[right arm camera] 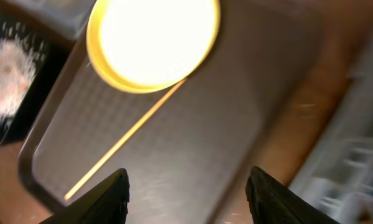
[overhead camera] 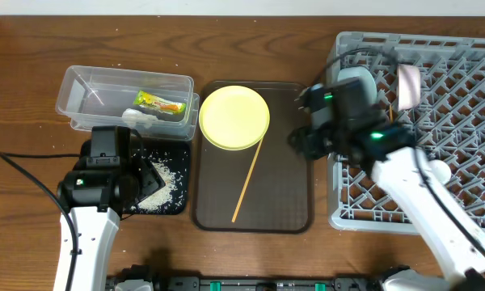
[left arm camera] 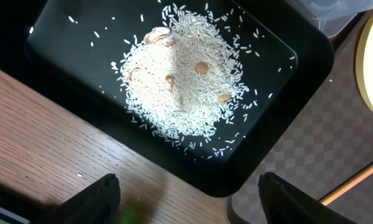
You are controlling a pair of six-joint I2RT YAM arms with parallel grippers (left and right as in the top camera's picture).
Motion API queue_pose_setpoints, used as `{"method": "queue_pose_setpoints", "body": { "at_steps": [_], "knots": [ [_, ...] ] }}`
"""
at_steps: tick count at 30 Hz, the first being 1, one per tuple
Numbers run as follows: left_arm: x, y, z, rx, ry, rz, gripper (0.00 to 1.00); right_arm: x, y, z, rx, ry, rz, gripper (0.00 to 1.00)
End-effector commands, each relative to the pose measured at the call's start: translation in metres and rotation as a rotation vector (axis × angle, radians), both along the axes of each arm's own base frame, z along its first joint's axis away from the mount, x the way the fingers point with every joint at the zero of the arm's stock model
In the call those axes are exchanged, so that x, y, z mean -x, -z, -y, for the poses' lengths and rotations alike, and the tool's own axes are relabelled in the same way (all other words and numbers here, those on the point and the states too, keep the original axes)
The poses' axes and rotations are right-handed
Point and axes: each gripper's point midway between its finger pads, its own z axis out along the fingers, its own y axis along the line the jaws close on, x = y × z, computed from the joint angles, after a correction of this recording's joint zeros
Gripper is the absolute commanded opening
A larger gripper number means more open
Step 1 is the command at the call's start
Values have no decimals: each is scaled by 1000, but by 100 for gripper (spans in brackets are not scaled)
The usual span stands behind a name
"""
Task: Sort waste into correct bins and load items into the dishwasher rack
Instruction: 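Return right gripper to the brown tray and grasp the second chopstick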
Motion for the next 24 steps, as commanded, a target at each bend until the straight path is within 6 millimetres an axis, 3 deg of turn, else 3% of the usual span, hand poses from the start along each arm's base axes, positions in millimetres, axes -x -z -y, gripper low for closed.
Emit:
{"method": "queue_pose_setpoints", "body": {
  "at_steps": [1, 10, 16, 24],
  "knots": [
    [3, 1, -2, -3, -12, -7, 74, 10, 28, -24, 25, 27, -93, 59],
    [3, 1, -2, -3, -12, -7, 74, 20, 99, -77, 110, 123, -175, 53],
    [3, 2, -2, -3, -12, -7, 74, 21, 126, -80, 204, 286, -132, 52],
    [3, 1, -2, -3, -12, -7, 74, 28, 152, -85, 277, 275, -117, 49]
  ]
}}
